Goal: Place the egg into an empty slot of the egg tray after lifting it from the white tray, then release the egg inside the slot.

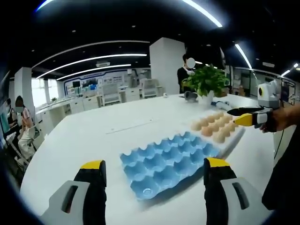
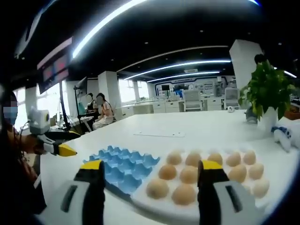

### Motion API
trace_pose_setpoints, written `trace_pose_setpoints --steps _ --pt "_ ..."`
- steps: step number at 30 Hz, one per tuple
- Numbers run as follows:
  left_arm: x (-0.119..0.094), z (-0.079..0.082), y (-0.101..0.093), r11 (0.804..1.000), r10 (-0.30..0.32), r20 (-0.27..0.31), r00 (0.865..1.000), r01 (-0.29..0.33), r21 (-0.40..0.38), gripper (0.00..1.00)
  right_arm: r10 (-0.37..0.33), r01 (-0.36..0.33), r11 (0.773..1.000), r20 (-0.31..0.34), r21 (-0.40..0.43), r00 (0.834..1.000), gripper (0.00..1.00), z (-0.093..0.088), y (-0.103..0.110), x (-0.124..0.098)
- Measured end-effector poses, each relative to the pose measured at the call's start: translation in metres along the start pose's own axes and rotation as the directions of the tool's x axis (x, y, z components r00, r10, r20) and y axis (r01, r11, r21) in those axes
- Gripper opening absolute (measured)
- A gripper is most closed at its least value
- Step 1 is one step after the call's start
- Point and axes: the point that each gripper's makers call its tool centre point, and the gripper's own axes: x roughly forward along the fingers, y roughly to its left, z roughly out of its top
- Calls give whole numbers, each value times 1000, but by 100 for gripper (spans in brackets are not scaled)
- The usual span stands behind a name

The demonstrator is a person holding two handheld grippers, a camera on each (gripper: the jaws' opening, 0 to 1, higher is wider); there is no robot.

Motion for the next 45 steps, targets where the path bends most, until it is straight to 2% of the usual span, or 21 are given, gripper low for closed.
trace_pose_setpoints --steps 45 --pt "-1 0 2 1000 3 6 1000 -3 7 85 21 -21 1000 -9 -1 1000 82 -1 7 2"
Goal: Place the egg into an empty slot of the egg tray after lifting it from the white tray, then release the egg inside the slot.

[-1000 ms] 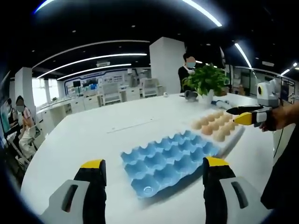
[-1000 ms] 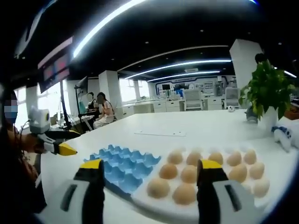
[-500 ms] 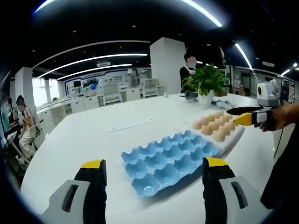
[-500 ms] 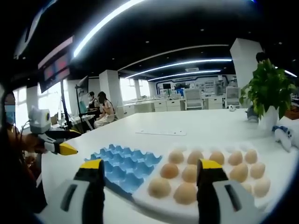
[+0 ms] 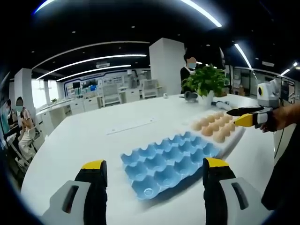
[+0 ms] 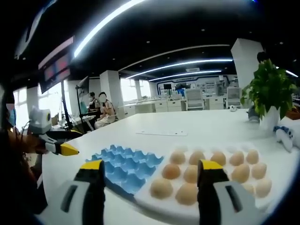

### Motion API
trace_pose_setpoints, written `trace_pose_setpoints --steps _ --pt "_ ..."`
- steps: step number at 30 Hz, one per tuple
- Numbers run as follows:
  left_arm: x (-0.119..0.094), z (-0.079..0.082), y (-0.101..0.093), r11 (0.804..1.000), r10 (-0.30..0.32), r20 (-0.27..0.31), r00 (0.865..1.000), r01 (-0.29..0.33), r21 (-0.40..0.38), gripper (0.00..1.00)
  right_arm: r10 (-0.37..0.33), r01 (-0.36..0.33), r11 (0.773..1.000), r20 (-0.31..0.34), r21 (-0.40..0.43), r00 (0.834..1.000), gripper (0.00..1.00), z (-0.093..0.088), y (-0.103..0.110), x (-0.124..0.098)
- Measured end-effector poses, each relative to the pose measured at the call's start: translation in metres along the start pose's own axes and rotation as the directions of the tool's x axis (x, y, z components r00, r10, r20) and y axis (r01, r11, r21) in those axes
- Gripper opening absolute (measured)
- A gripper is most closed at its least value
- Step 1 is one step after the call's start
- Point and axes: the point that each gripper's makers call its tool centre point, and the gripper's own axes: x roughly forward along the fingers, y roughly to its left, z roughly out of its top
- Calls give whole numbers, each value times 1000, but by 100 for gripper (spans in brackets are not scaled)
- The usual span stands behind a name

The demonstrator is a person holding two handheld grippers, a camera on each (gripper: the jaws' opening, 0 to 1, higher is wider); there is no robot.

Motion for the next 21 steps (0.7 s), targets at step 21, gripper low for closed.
trace_pose_setpoints --steps 21 --pt "-1 2 -2 1000 -3 12 1000 3 4 84 12 -12 1000 5 -17 1000 82 4 2 2"
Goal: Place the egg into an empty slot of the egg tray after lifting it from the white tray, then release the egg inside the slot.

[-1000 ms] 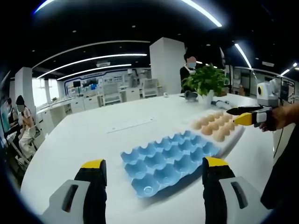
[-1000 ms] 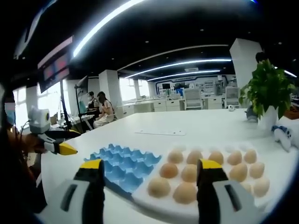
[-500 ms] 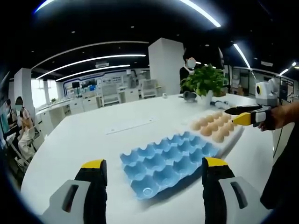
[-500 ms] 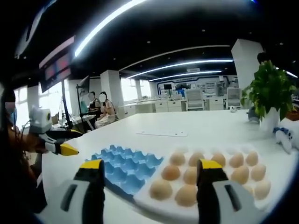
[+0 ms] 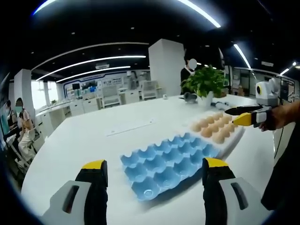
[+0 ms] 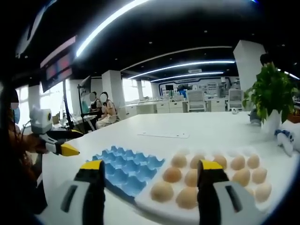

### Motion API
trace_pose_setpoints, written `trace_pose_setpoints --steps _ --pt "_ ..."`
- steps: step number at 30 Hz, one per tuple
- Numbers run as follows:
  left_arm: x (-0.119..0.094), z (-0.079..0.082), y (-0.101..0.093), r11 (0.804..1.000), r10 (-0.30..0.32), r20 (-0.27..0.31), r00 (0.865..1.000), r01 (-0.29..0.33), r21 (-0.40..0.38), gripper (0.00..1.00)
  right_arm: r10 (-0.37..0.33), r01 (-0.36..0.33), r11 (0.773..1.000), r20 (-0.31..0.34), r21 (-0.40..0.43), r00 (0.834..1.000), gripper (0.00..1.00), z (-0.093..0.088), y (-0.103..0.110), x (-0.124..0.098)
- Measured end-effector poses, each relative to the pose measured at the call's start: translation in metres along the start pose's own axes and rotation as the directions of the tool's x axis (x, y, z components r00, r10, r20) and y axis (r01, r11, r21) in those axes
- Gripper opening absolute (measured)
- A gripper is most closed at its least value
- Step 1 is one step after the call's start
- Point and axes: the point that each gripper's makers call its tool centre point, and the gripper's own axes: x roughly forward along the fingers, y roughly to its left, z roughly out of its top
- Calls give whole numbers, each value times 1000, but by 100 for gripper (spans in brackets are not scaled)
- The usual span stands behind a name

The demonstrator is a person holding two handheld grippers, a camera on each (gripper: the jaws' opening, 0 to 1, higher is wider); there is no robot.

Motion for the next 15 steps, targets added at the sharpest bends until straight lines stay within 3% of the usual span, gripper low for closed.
trace_pose_setpoints --steps 15 --pt "-1 -1 0 1000 5 -4 1000 -5 3 84 1 -1 1000 -4 8 1000 82 -2 1 -1"
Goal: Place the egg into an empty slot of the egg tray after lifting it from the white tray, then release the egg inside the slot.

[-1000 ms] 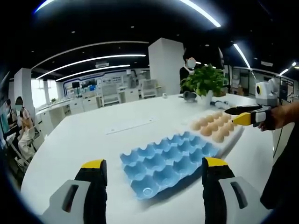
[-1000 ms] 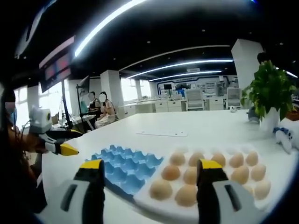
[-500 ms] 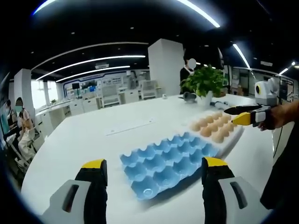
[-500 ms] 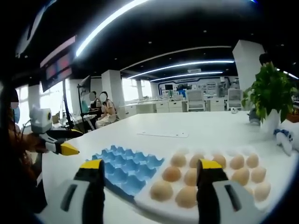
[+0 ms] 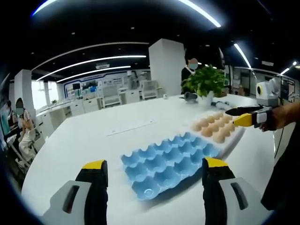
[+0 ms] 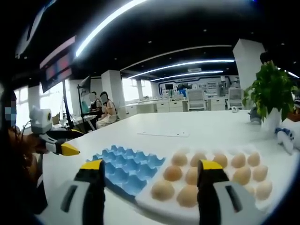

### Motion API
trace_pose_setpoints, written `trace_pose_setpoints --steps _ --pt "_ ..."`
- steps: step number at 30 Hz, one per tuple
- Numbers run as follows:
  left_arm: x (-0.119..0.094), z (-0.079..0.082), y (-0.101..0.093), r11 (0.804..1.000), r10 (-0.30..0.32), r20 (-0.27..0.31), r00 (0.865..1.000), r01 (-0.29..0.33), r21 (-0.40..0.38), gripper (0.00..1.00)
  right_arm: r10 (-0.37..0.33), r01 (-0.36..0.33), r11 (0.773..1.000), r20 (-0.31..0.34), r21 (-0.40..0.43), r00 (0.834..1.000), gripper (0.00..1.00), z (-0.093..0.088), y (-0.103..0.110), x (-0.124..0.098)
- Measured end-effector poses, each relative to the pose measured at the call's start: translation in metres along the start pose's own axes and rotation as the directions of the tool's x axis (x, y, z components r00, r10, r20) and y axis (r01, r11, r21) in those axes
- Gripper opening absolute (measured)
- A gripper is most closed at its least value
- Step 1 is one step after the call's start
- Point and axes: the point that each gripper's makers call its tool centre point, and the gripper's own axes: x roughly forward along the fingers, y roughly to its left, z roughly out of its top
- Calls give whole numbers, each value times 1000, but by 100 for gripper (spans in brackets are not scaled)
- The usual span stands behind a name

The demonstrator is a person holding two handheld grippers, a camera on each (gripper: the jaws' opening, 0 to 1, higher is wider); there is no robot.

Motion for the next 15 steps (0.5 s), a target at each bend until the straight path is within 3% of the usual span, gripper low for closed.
trace_pose_setpoints --steps 15 --pt "-1 0 3 1000 4 2 1000 -4 4 83 -5 5 1000 -1 -4 1000 83 0 -1 1"
